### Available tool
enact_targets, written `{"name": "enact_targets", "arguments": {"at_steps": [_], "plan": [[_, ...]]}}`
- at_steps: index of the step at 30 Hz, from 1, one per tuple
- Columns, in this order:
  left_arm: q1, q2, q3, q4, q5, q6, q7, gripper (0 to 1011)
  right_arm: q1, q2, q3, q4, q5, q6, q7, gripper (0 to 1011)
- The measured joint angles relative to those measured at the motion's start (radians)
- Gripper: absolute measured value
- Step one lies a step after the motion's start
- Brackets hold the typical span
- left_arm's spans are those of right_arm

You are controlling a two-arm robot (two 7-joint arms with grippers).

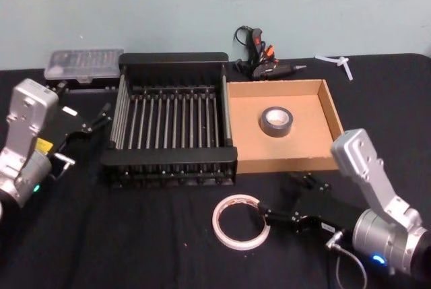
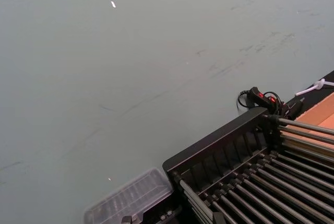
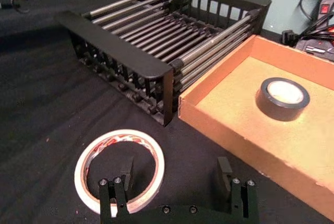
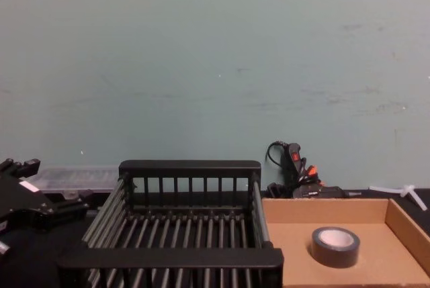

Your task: Pick up the white tape and place it into the black box , Pick up the silver tape and place it into the brown box.

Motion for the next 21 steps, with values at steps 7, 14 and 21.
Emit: {"name": "enact_targets", "arguments": {"at_steps": [7,14,21], "plan": [[0.000,0.000,0.000,0.000,0.000,0.000,0.000,1001,0.014,0.000,-0.038,0.030,-0.020,-0.032,-0.011,1002],[0.000,0.000,0.000,0.000,0.000,0.000,0.000,1001,0.039,-0.013,-0.067,0.064,-0.034,-0.045,-0.013,1002],[0.000,0.000,0.000,0.000,0.000,0.000,0.000,1001,0.065,-0.031,-0.088,0.100,-0.043,-0.054,-0.012,1002]]}}
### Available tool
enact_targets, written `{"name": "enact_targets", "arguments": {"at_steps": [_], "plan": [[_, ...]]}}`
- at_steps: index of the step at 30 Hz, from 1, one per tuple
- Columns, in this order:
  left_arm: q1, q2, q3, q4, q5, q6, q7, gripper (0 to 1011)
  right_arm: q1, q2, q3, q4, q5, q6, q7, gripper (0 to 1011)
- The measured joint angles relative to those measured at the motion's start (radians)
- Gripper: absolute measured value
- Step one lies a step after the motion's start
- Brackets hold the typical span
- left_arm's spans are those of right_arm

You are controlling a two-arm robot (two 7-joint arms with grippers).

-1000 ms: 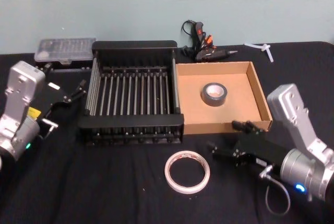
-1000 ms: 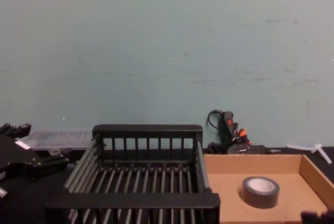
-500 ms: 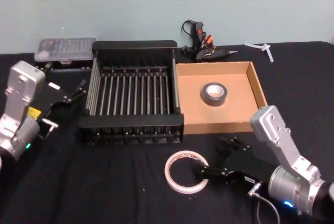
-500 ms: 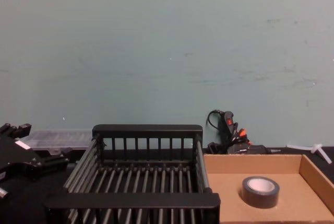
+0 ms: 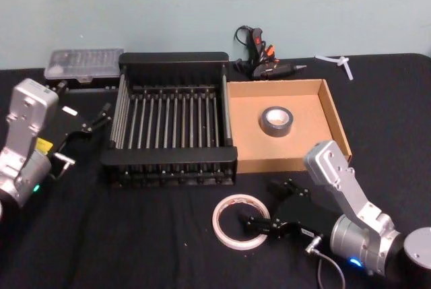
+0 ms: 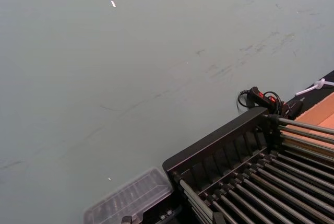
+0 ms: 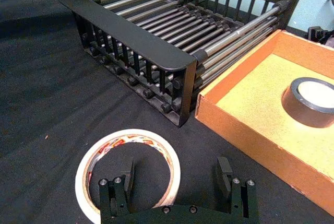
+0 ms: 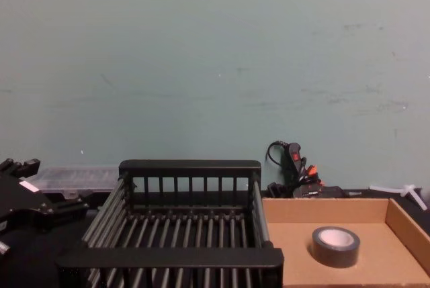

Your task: Pick up the white tape and place it into the black box , Pick up the silver tape and place it into the brown box.

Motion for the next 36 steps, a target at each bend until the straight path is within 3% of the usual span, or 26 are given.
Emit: {"name": "enact_targets", "arguments": {"at_steps": [13,36], "plan": [[0.000,0.000,0.000,0.000,0.000,0.000,0.000,1001,0.037,-0.018,-0.020,0.043,-0.009,-0.007,0.004,1002],[0.000,0.000,0.000,0.000,0.000,0.000,0.000,1001,0.040,-0.028,-0.028,0.065,-0.038,-0.040,0.000,1002]]}}
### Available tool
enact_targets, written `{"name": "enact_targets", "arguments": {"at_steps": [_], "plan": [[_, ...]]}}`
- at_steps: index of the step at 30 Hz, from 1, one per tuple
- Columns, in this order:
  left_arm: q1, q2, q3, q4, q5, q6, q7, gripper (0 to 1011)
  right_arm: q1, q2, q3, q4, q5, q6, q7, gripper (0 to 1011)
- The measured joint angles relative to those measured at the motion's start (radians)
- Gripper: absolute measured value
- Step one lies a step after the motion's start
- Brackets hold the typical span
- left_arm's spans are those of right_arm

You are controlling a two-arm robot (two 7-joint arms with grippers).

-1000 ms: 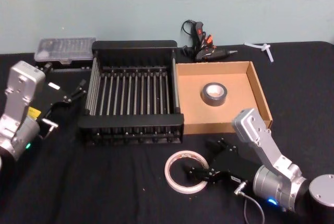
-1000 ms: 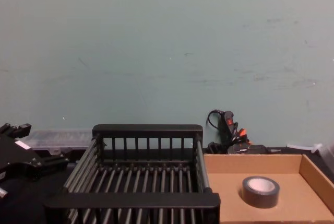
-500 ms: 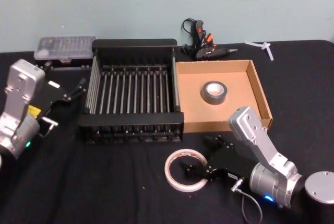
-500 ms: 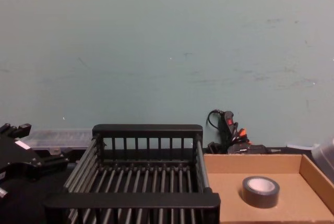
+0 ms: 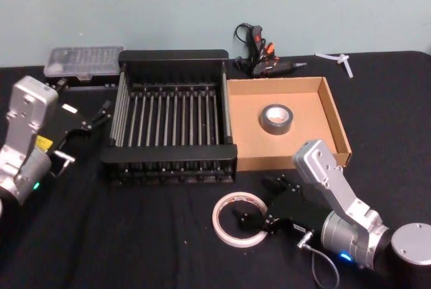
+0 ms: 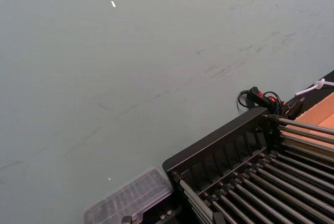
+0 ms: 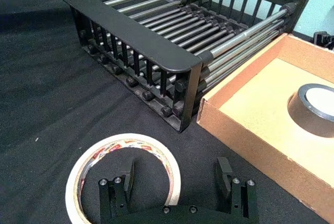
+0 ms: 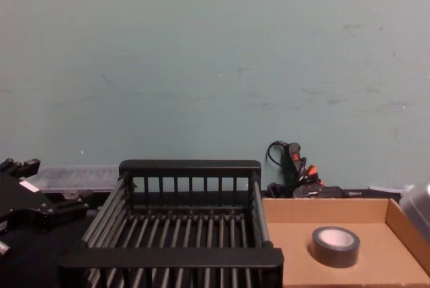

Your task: Pick up the white tape and place it into the black box , Pick up the silver tape and place it into the brown box.

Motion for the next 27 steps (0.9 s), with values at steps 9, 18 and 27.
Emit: {"name": "enact_targets", "arguments": {"at_steps": [9,18,27], "plan": [[0.000,0.000,0.000,0.000,0.000,0.000,0.000,1001,-0.002,-0.003,0.001,0.002,-0.005,0.003,-0.001,1002],[0.000,0.000,0.000,0.000,0.000,0.000,0.000,1001,-0.002,-0.004,0.001,0.002,-0.015,0.008,-0.004,1002],[0.000,0.000,0.000,0.000,0.000,0.000,0.000,1001,-0.002,-0.004,0.001,0.000,-0.015,0.009,-0.003,1002]]}}
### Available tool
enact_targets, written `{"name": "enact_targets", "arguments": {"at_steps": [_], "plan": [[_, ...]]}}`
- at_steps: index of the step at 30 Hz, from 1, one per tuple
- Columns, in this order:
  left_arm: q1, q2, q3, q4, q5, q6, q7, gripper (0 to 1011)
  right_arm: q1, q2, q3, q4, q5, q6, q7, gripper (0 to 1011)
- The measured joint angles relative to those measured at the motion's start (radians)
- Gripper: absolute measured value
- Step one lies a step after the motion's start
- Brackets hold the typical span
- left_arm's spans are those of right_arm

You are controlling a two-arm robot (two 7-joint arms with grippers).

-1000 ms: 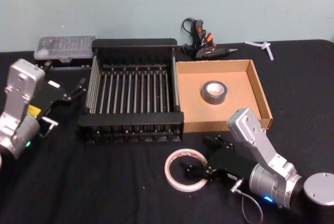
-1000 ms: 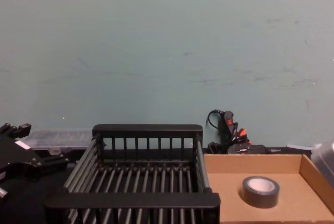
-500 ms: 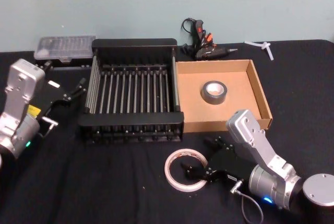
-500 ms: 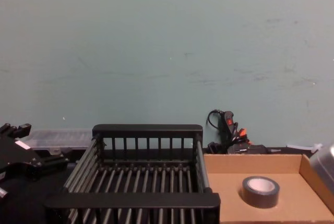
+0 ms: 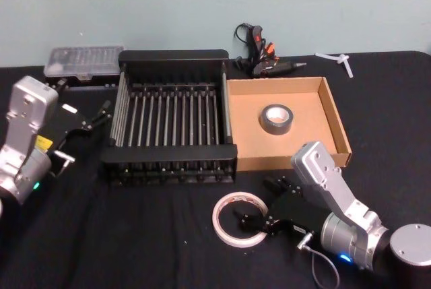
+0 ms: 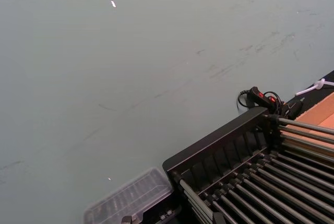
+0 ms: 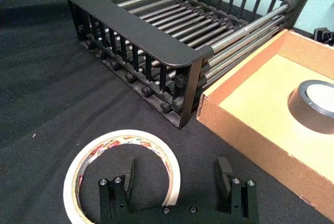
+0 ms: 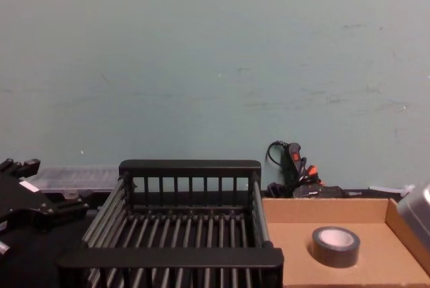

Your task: Pick up the white tape and place it into the black box , Pick up the silver tape and place it into the brown box.

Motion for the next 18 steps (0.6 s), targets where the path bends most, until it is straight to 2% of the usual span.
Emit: {"name": "enact_targets", "arguments": {"at_steps": [2,9,16,18], "plan": [[0.000,0.000,0.000,0.000,0.000,0.000,0.000,1001,0.000,0.000,0.000,0.000,0.000,0.000,0.000,998],[0.000,0.000,0.000,0.000,0.000,0.000,0.000,1001,0.000,0.001,0.000,0.000,0.001,0.000,0.001,859],[0.000,0.000,0.000,0.000,0.000,0.000,0.000,1001,0.000,0.001,0.000,0.000,0.002,0.000,0.001,625],[0.000,0.000,0.000,0.000,0.000,0.000,0.000,1001,0.000,0.001,0.000,0.000,0.002,0.000,0.002,591]]}}
